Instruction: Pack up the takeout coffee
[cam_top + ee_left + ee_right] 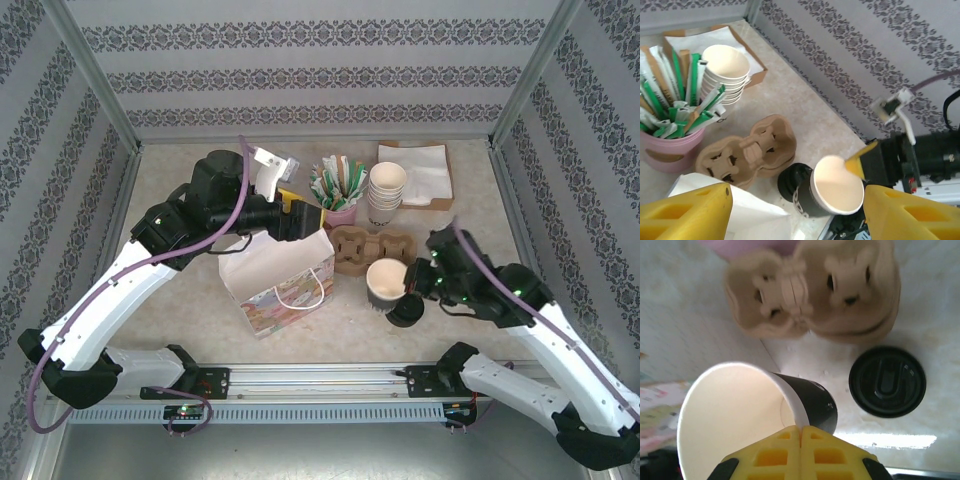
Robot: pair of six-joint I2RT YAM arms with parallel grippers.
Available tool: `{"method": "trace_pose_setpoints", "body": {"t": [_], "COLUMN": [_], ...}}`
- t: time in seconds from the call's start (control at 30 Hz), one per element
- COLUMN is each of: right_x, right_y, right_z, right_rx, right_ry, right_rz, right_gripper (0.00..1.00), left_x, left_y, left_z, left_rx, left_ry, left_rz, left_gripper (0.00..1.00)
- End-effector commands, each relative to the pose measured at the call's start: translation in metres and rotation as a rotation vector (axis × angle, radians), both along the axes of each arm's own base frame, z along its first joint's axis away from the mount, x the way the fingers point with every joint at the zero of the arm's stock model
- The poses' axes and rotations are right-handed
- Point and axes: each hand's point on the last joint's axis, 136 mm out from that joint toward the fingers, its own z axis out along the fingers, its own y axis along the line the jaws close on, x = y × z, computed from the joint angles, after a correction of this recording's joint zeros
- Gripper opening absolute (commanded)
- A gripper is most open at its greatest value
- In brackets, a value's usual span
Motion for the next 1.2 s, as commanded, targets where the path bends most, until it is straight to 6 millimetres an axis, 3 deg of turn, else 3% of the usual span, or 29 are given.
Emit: {"method": "trace_pose_setpoints", "body": {"t": [0.0, 0.23, 0.4, 0.77, 1.03, 1.17], "right_x": [0.0, 0.004, 0.011, 0.019, 0.017, 0.016], "right_y": [0.024, 0.045, 0.046, 0.042, 0.041, 0.04], "right_z": [-0.014, -0.055, -0.075, -0.101, -0.107, -0.106], "right_rx": [0.052, 0.035, 0.053, 0.03, -0.021, -0.039], "right_ry": [0.007, 0.045, 0.017, -0.063, -0.073, -0.079], "right_rz": [0.033, 0.054, 0.028, 0.041, 0.087, 0.104], "right_gripper": [0.0, 0.0, 0.0, 0.0, 0.0, 0.09], "left_x": [-0.001, -0.002, -0.002, -0.005, -0.008, -0.008], "left_y": [0.013, 0.023, 0.026, 0.026, 0.03, 0.03], "left_z": [-0.005, -0.008, -0.012, -0.015, -0.015, -0.017], "left_rx": [0.069, 0.099, 0.115, 0.107, 0.101, 0.098], "left_ry": [-0.012, -0.032, -0.038, -0.023, -0.02, -0.015], "left_rz": [0.052, 0.075, 0.085, 0.08, 0.088, 0.092], "left_gripper": [0.71, 0.73, 0.73, 0.74, 0.74, 0.74]}}
